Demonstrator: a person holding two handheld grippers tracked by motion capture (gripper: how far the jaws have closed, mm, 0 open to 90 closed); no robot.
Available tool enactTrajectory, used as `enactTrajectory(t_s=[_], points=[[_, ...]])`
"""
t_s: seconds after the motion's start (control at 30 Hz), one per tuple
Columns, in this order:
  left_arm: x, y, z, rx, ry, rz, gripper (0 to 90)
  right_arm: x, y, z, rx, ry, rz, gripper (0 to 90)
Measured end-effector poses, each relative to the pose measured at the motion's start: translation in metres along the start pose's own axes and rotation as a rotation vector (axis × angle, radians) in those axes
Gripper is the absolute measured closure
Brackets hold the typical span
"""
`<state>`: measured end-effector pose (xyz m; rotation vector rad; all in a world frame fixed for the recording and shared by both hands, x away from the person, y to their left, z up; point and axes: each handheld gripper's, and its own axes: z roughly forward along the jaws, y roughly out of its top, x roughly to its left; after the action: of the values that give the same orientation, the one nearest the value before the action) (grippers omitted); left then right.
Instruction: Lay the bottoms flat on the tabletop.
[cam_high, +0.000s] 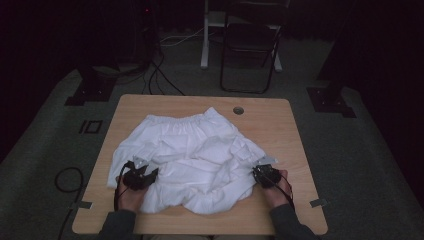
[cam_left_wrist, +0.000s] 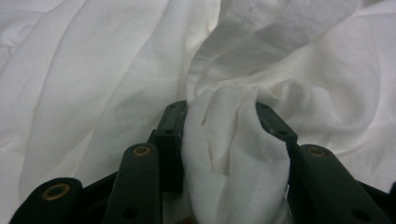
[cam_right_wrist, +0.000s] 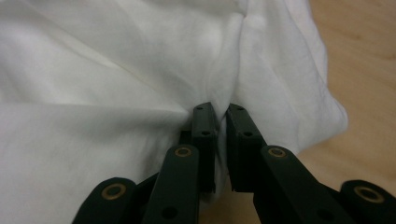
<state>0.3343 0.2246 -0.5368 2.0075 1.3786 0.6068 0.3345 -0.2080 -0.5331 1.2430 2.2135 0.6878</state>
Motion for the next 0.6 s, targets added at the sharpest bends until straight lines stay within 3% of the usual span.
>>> enactTrajectory(t_s=[0.2,0.33,0.43,0.47,0.6], points=[[0.017,0.038,0.041,-0.028,0.049,-0.026,59.5,-0.017,0.026,0.026,0.006,-0.044,0.044,82.7],[0.022,0.052,0.054,-0.021,0.061,-0.058,58.8,-0.026,0.036,0.038,-0.005,-0.048,0.076,82.7],[0.022,0.052,0.050,-0.012,0.056,-0.070,60.4,-0.027,0.037,0.036,-0.002,-0.039,0.082,85.4],[0.020,0.050,0.046,-0.008,0.055,-0.052,61.5,-0.026,0.035,0.033,-0.005,-0.039,0.073,85.9],[0.018,0.035,0.023,-0.015,0.039,-0.029,63.0,-0.022,0.015,0.001,-0.046,-0.031,0.050,87.5]])
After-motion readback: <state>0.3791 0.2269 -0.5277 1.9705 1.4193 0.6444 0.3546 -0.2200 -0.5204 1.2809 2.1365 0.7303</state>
